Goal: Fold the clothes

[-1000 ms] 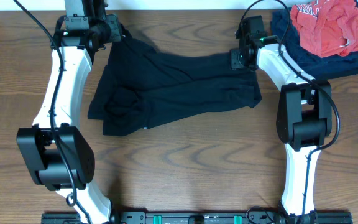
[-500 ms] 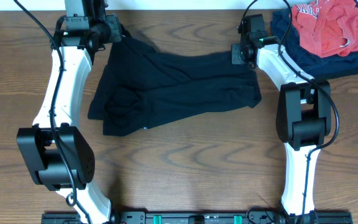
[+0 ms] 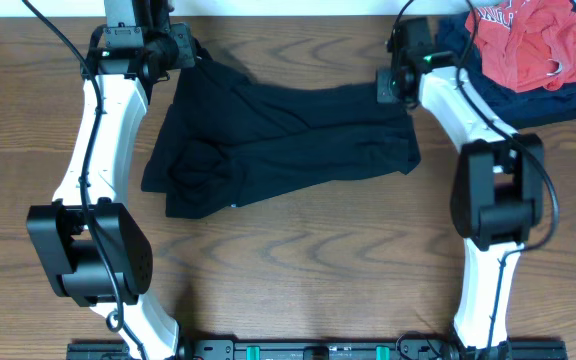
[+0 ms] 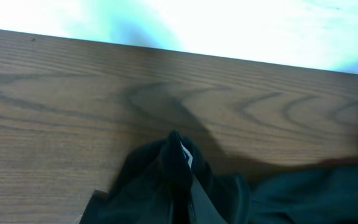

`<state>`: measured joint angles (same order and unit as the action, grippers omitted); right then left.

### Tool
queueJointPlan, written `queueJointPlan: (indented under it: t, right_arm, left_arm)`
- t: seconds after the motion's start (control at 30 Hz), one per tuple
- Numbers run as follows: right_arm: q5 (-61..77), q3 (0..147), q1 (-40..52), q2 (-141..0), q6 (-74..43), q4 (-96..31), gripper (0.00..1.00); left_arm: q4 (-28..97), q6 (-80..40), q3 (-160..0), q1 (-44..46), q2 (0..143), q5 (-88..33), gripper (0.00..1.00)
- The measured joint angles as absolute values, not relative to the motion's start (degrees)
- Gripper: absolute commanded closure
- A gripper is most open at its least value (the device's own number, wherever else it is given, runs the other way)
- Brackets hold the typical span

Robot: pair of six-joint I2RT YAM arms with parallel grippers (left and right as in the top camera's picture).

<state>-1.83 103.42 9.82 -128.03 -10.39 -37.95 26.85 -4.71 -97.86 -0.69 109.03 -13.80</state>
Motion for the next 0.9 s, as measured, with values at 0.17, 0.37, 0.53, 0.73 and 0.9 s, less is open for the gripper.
queueJointPlan:
  t: [0.17, 0.37, 0.53, 0.73, 0.9]
  right_arm:
    - [0.16, 103.50, 9.43, -120.51, -10.26, -41.39, 0.99]
    - [1.15, 103.79, 8.78, -118.10, -10.24, -47.86, 0.99]
    - [1.65, 103.77, 7.57, -118.10, -10.02, -53.71, 0.99]
    - [2.50, 103.77, 5.30, -118.10, -9.08, -58.41, 0.99]
    - [4.36, 103.77, 4.19, -118.10, -7.75, -60.05, 0.99]
  left_arm:
    - [28.18, -4.69, -97.86, -0.69, 109.03, -13.80, 0.94]
    - [33.93, -3.66, -97.86, -0.69, 108.79, -13.80, 0.94]
    - [43.13, -1.17, -97.86, -0.69, 106.10, -13.23, 0.94]
    - [58.57, 0.08, -97.97, -0.69, 100.07, -8.56, 0.94]
    - [65.87, 0.27, -97.69, -0.69, 99.48, -7.05, 0.94]
